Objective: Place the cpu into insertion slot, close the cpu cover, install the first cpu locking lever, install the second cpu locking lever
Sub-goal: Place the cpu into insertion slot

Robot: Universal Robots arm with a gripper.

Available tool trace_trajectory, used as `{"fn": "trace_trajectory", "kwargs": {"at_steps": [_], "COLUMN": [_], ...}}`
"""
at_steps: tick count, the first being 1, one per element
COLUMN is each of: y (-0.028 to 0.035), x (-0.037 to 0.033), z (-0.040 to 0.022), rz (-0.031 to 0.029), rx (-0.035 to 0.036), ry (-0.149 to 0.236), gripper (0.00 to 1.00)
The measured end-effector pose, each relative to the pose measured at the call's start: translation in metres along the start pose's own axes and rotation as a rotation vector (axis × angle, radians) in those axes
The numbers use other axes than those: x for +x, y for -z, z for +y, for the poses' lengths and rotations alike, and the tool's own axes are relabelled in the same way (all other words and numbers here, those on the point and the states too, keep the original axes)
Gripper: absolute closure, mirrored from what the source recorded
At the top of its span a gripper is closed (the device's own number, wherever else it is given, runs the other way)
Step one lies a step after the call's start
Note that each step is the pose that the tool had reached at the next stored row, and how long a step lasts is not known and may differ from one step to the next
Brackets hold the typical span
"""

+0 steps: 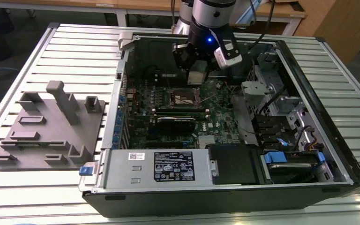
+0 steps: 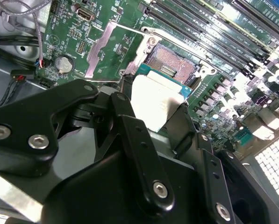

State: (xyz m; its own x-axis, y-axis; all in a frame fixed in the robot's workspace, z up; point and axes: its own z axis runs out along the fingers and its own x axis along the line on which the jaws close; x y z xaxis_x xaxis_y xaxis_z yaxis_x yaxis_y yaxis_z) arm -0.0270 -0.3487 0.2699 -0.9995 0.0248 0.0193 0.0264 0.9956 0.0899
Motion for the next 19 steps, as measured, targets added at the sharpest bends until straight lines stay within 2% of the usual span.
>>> {"fn": "trace_trajectory", "kwargs": {"at_steps": [14, 16, 19], "y": [-0.0044, -0.0047, -0.0051], "x": [0.0006, 0.0006, 0.0006], "z": [-0.0004, -0.0004, -0.0005], "rz": [0.0000, -0.0007, -0.0036], "rx": [0.0001, 0.0000, -0.0006], "ry": [-0.001, -0.008, -0.040], "gripper": [0.46, 0.46, 0.46]}}
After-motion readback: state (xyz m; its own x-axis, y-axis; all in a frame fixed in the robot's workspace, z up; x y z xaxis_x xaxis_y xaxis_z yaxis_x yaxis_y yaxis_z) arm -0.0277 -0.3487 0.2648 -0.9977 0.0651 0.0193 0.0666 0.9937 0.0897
